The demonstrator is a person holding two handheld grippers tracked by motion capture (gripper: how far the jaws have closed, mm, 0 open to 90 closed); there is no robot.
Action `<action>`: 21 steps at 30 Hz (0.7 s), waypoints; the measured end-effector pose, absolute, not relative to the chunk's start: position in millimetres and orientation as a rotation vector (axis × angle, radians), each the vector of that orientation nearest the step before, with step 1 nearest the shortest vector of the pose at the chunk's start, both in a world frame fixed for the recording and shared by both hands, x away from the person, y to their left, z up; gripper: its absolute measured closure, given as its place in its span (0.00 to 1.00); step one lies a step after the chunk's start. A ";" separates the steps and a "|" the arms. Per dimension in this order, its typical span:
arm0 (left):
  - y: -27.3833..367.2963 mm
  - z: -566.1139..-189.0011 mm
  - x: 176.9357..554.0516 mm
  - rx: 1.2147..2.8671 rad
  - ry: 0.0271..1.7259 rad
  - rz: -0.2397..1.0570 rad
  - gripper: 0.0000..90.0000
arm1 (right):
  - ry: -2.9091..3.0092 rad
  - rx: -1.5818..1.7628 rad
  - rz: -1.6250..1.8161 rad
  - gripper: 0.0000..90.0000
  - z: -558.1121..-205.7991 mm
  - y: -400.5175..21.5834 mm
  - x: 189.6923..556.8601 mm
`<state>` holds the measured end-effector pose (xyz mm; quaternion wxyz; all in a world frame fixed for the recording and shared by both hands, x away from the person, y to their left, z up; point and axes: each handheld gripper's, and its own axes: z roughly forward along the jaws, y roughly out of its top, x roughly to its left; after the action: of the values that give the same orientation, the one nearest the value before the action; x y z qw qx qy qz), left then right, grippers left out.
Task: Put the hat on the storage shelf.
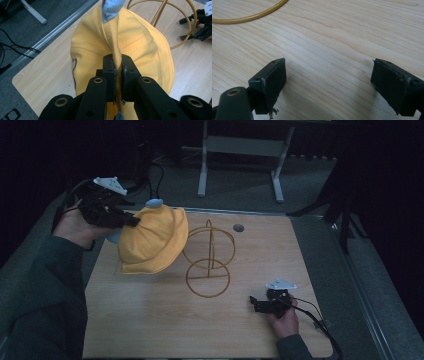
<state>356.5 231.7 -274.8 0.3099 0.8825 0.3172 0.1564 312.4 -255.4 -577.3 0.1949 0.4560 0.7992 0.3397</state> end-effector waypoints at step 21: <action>220.5 -265.2 355.3 2.315 0.775 0.392 0.93 | 2.239 1.277 0.953 0.14 -577.3 -255.4 312.5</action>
<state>355.3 220.5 -265.2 0.3281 0.8844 0.2962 0.1498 312.5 -255.4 -577.3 0.1953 0.4557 0.7990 0.3402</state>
